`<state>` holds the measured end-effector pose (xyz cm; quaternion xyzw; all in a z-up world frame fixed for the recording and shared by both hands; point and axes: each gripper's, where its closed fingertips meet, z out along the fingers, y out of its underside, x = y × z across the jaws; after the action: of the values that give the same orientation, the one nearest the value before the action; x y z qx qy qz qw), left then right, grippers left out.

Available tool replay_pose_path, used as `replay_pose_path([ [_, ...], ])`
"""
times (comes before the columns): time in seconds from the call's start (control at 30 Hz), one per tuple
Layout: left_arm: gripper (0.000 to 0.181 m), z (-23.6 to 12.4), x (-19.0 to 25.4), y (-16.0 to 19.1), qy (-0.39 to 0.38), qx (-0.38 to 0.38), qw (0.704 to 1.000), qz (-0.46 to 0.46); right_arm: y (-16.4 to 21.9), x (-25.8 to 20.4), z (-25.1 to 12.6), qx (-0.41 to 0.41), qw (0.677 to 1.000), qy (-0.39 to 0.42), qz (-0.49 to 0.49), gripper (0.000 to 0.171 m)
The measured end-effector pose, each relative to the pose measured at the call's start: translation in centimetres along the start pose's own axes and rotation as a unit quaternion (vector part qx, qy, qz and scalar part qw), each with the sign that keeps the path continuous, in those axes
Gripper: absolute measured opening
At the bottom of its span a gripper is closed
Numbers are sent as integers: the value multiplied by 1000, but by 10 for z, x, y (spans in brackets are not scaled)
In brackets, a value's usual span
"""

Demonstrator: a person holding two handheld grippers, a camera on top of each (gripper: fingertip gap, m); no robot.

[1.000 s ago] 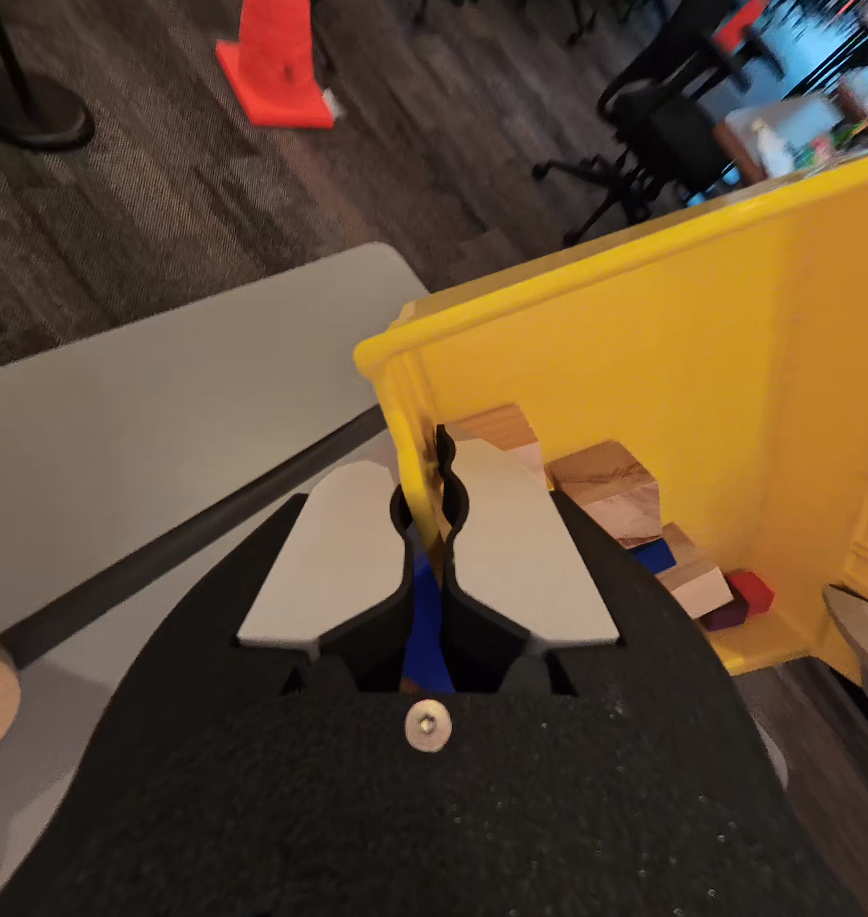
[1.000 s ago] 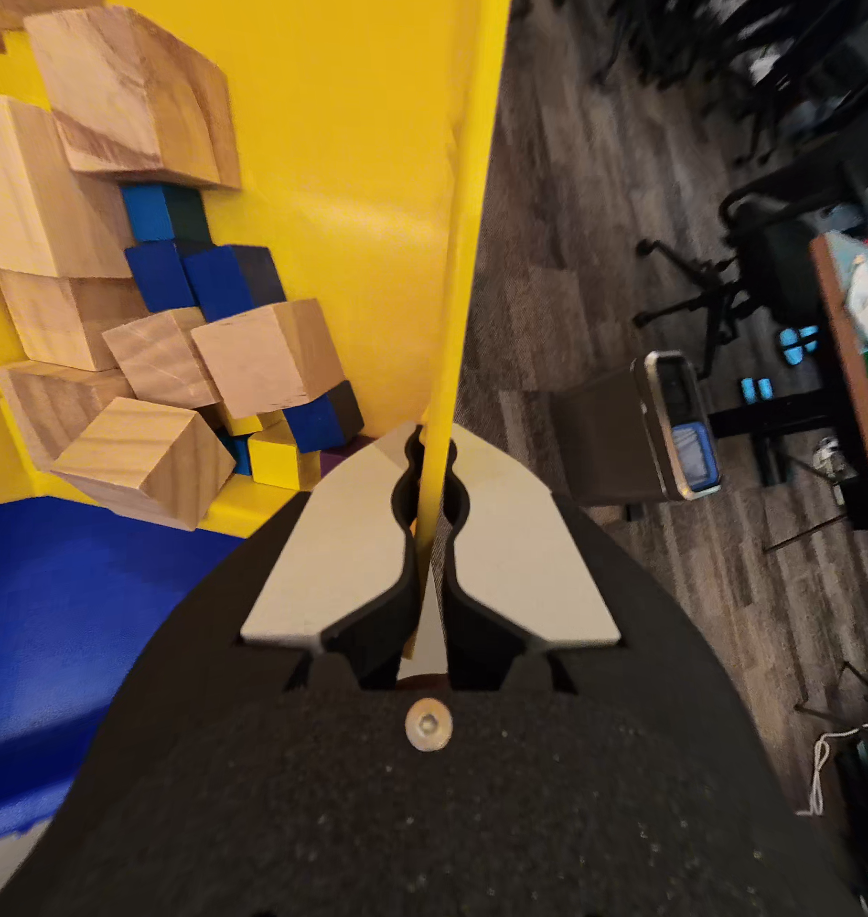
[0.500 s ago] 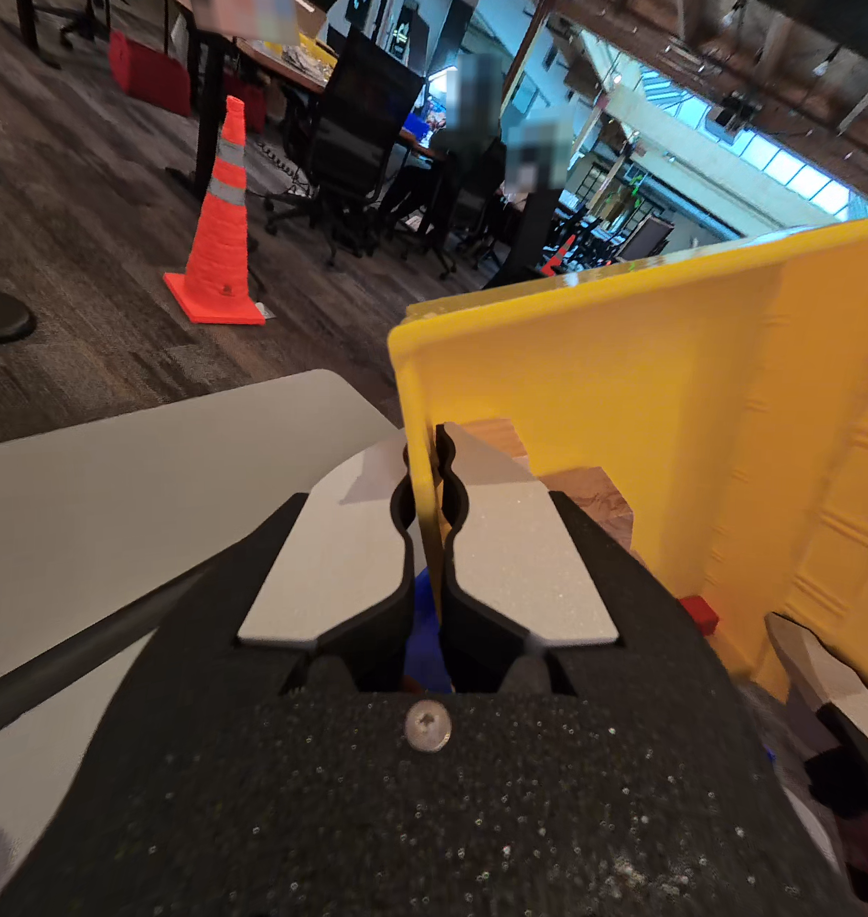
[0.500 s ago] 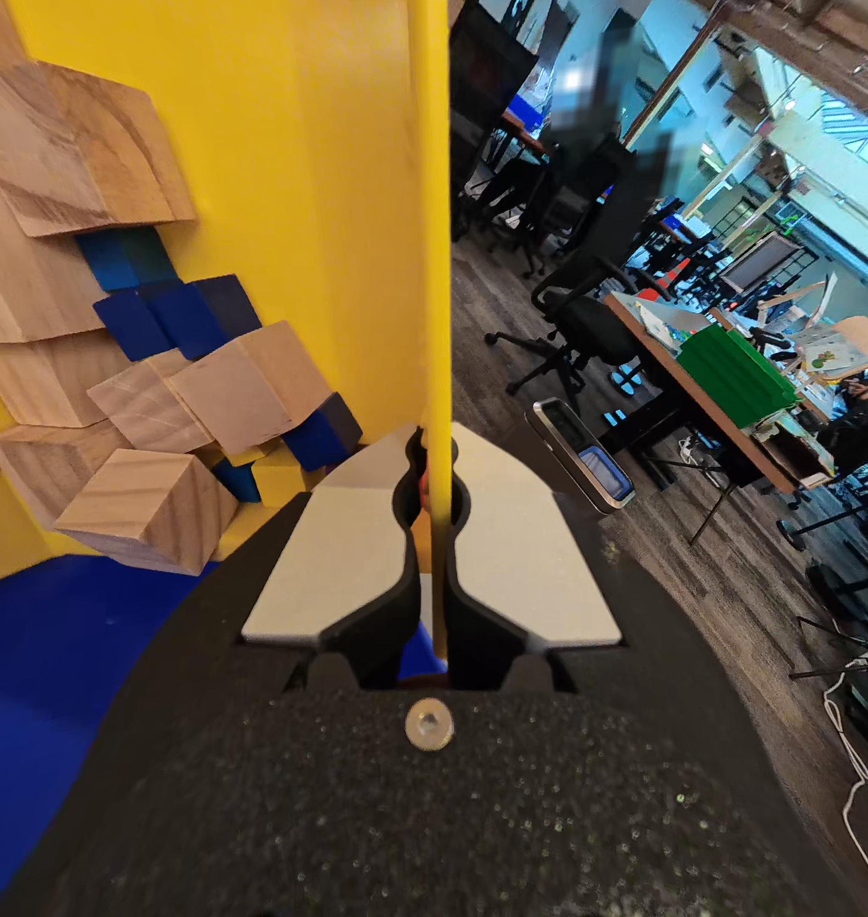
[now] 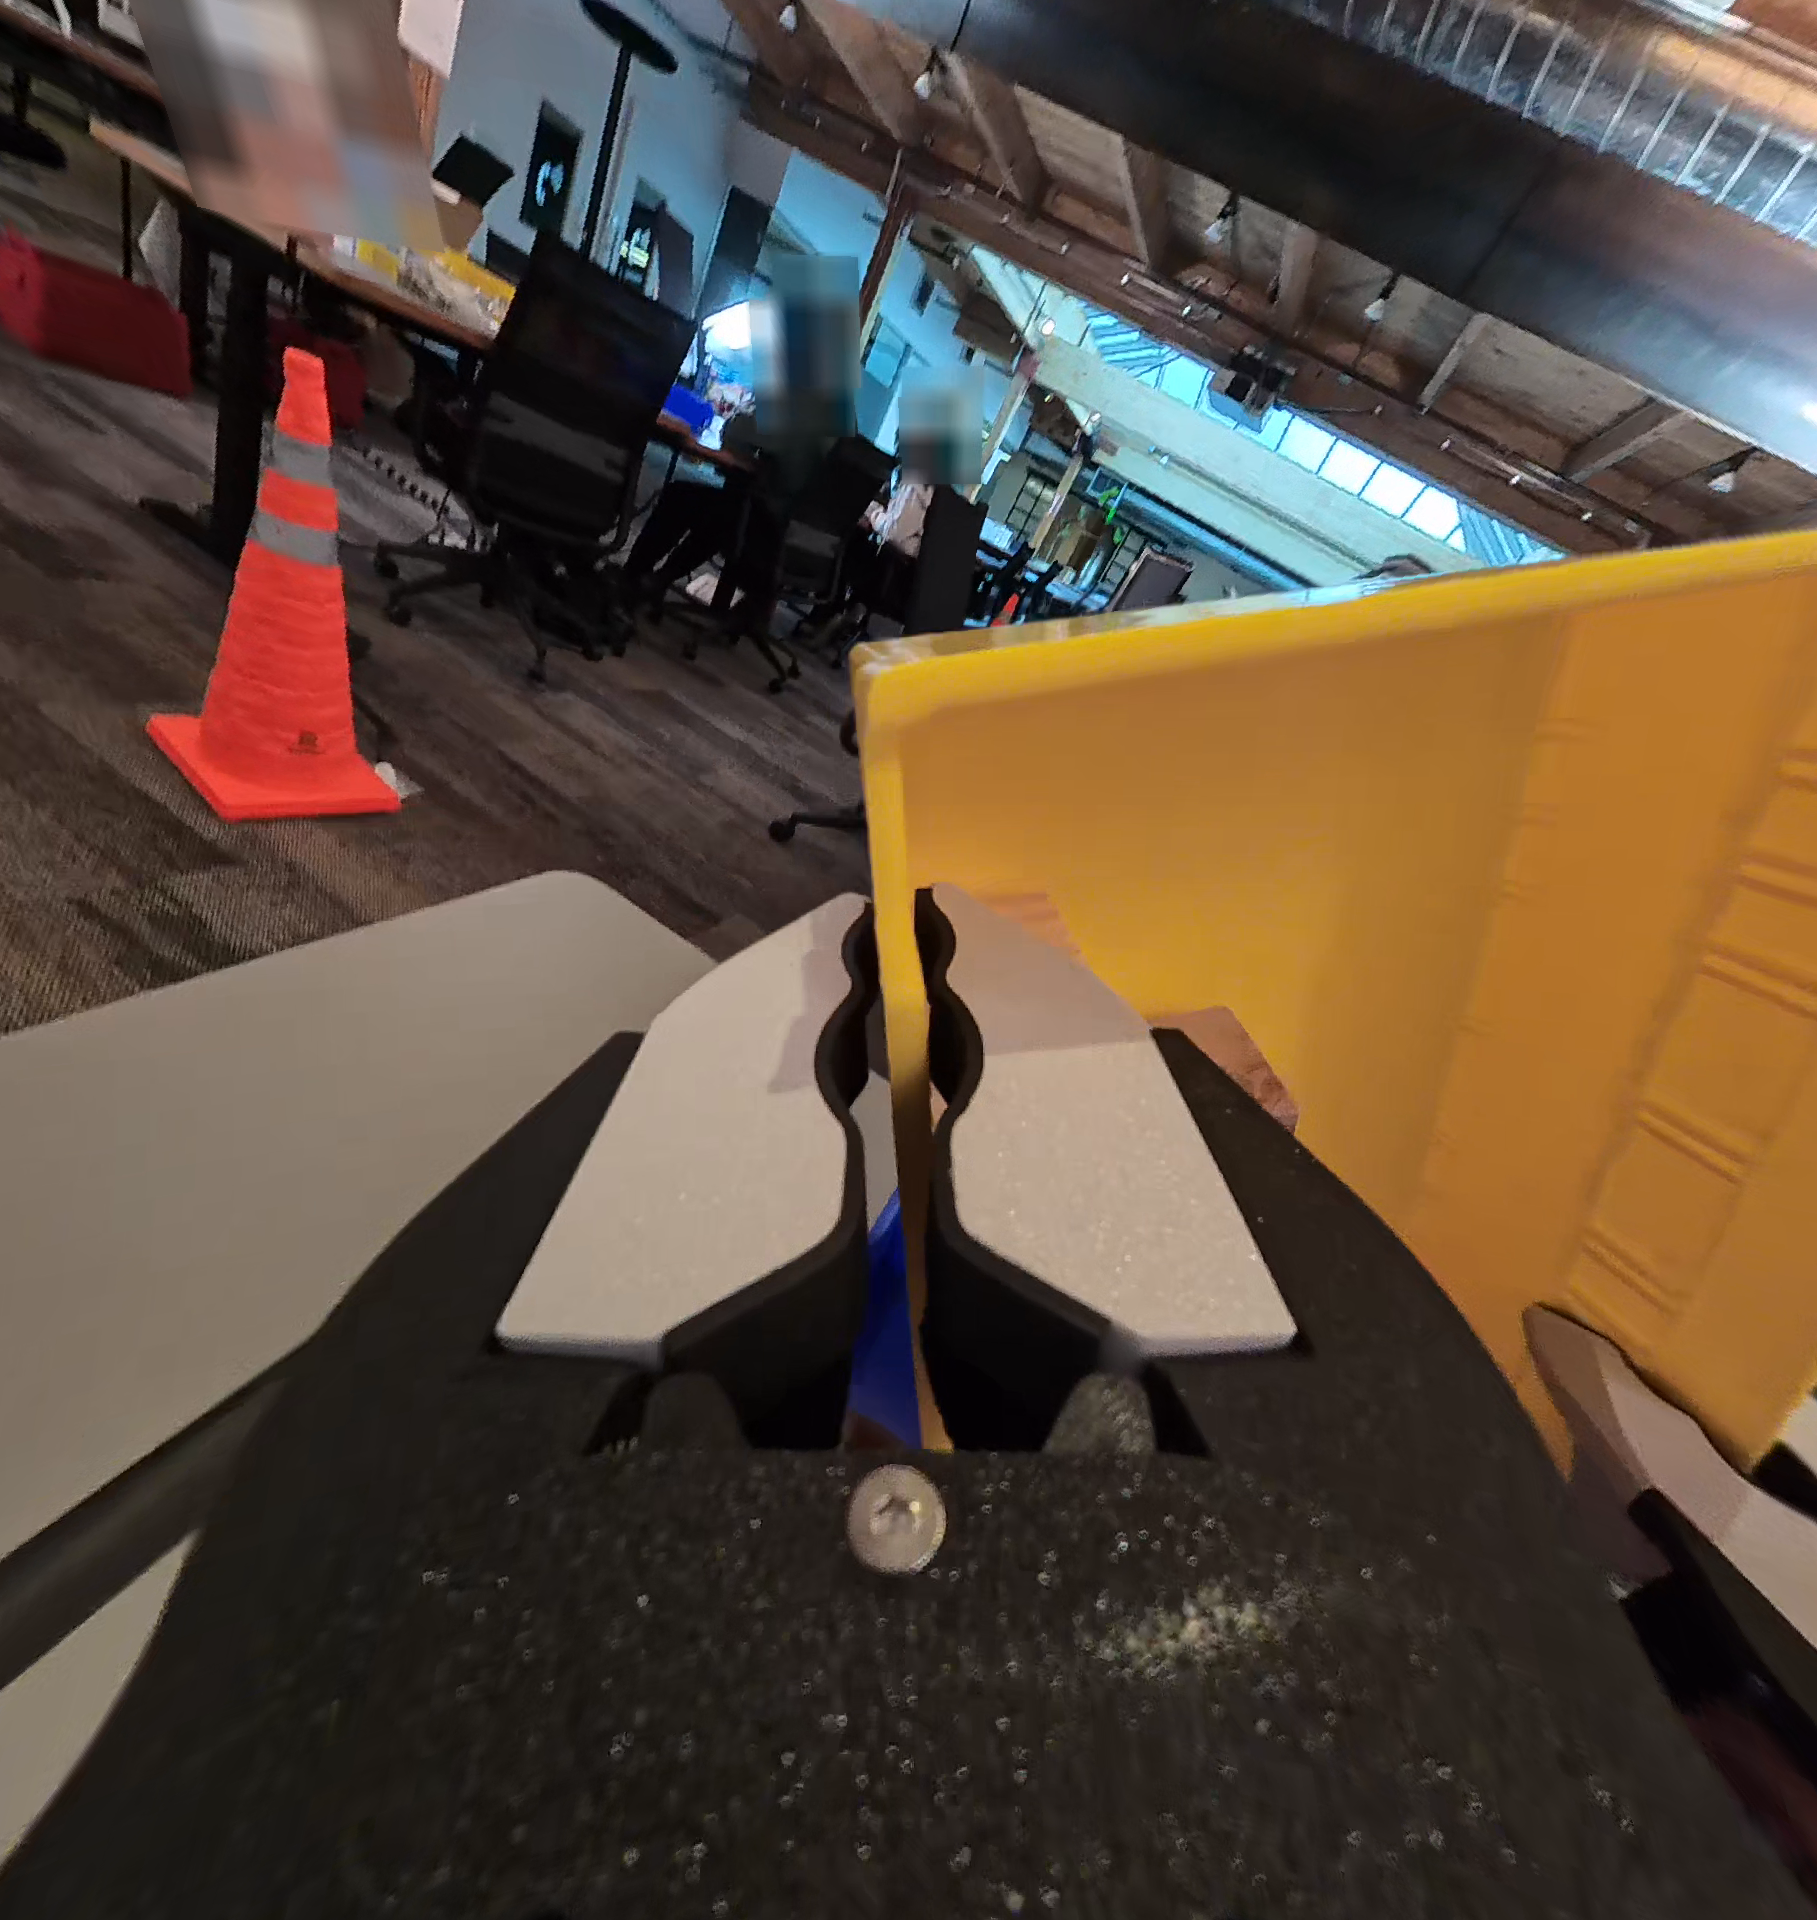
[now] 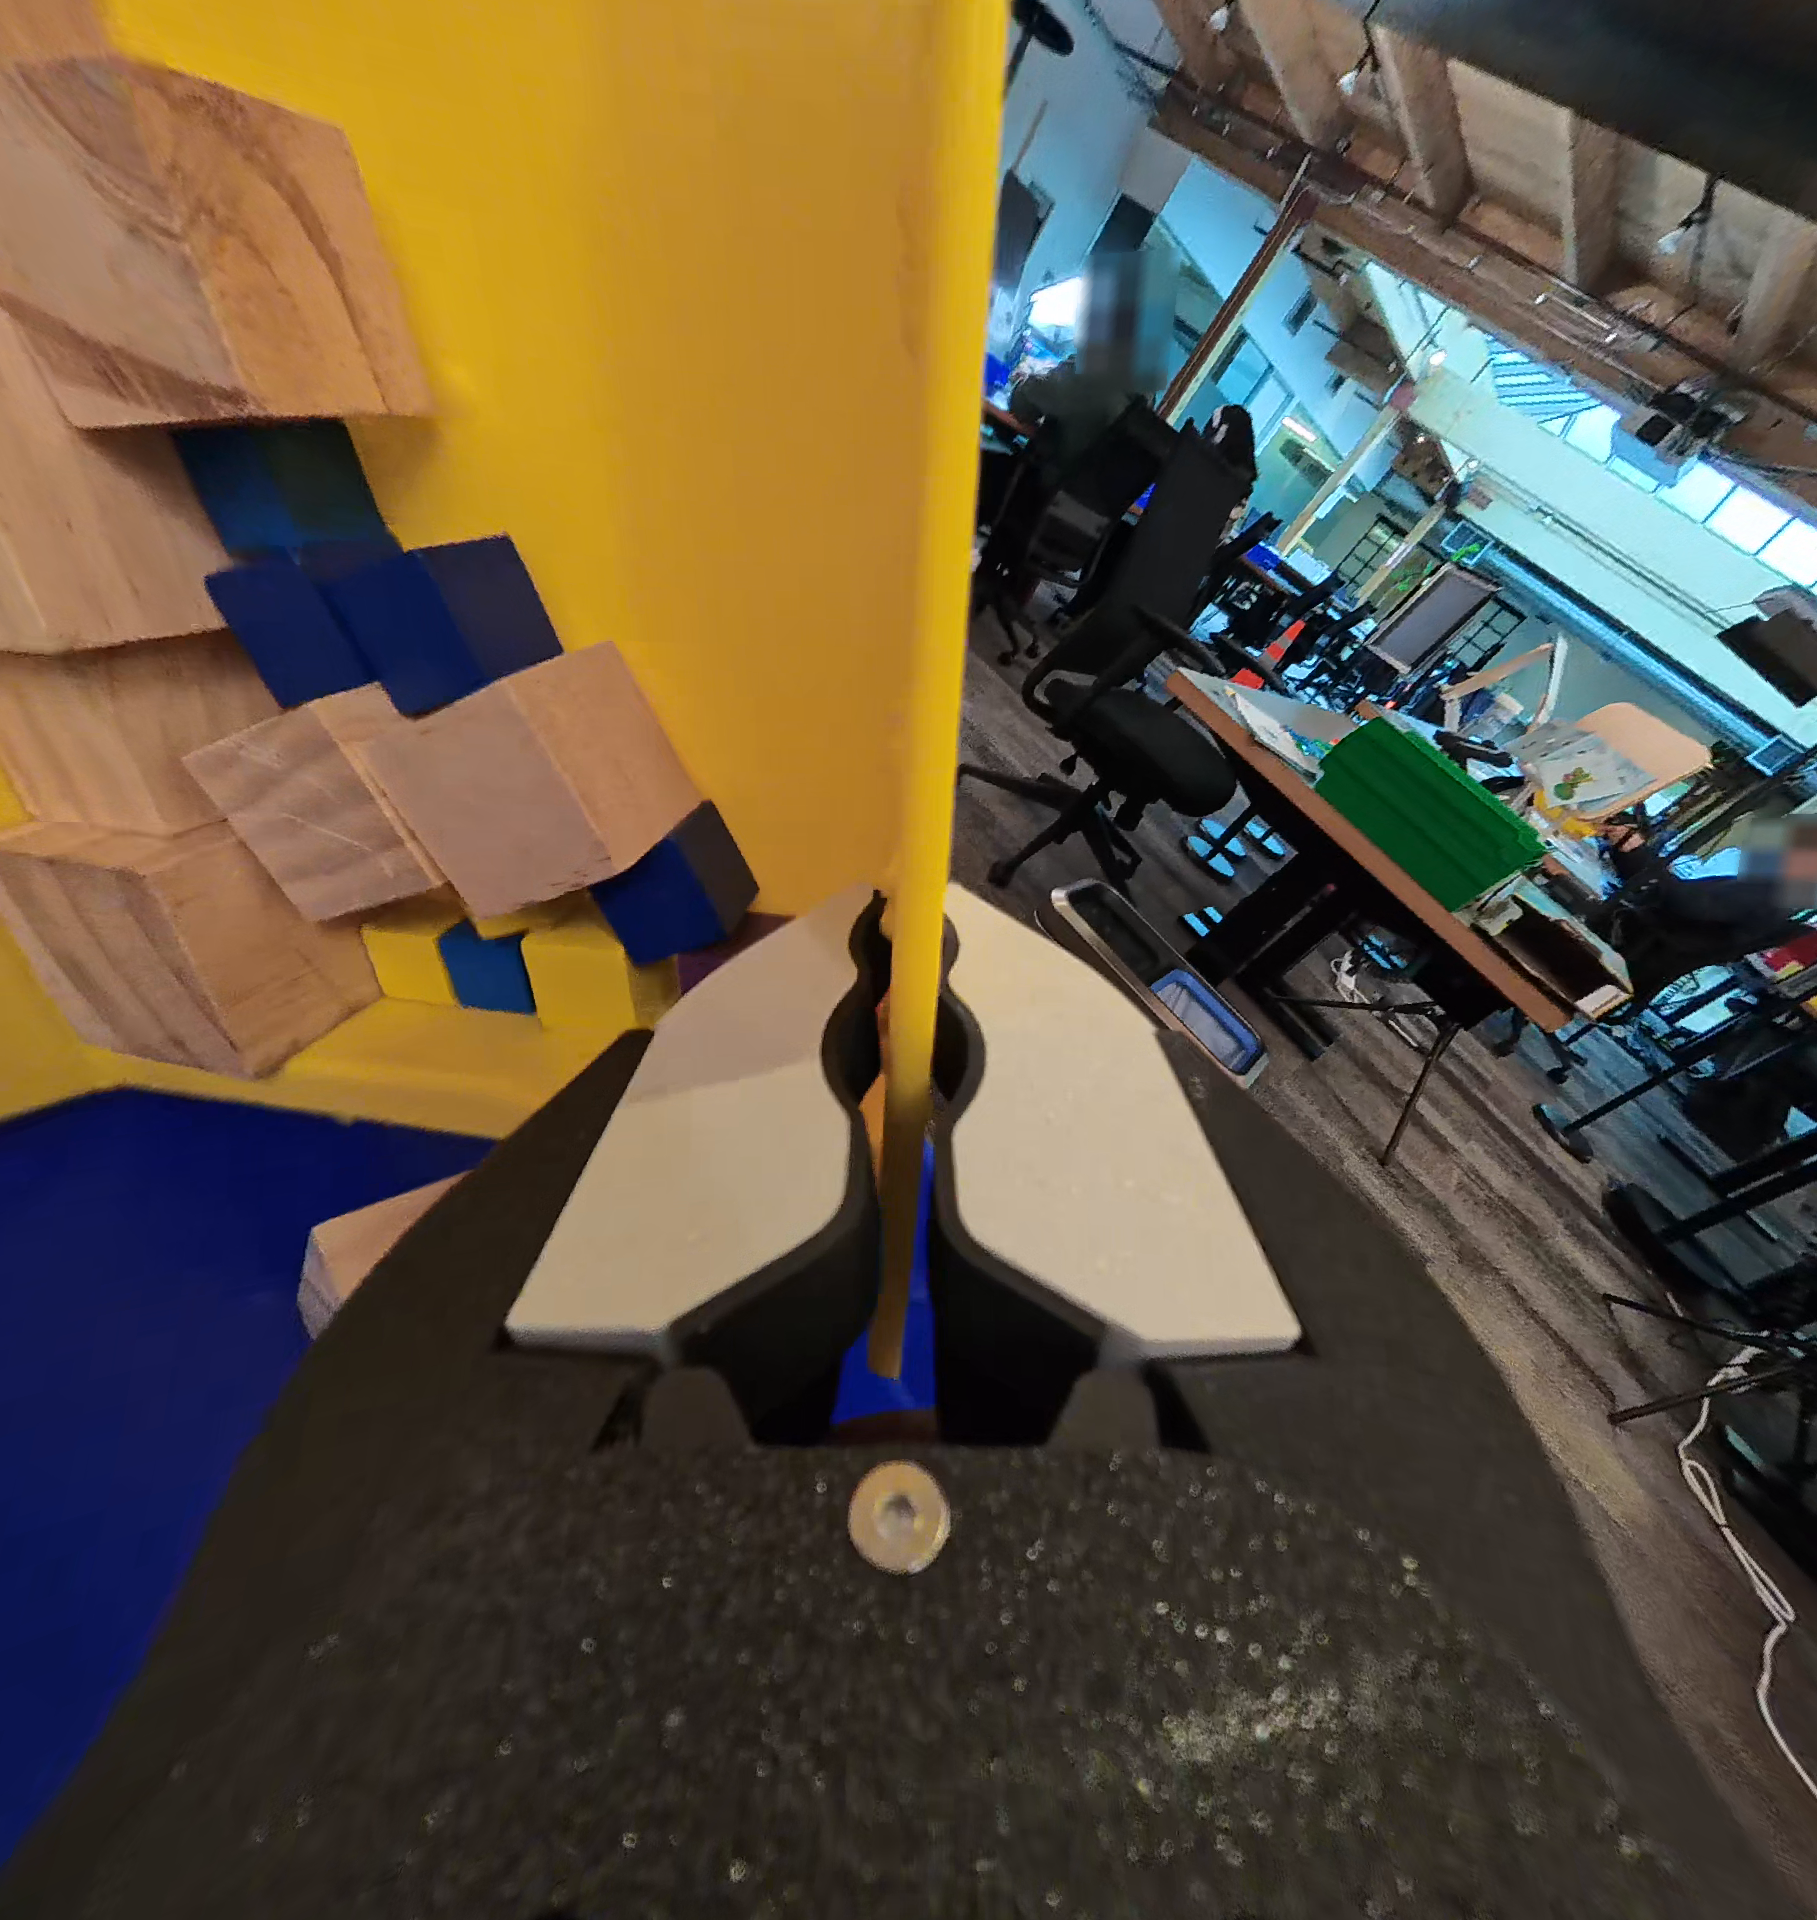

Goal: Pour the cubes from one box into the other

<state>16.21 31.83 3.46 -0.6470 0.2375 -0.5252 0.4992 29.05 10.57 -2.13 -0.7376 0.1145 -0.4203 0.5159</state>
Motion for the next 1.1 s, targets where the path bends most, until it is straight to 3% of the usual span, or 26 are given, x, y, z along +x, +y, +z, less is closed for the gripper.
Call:
replay_pose_path([
  [0.6,6,-1,26,-4,64,39,997,29,10,8,-16,63,997,40,8,5],
  [1.1,7,-11,28,-21,80,95,992,13,-15,20,-5,105,992,72,-9,5],
])
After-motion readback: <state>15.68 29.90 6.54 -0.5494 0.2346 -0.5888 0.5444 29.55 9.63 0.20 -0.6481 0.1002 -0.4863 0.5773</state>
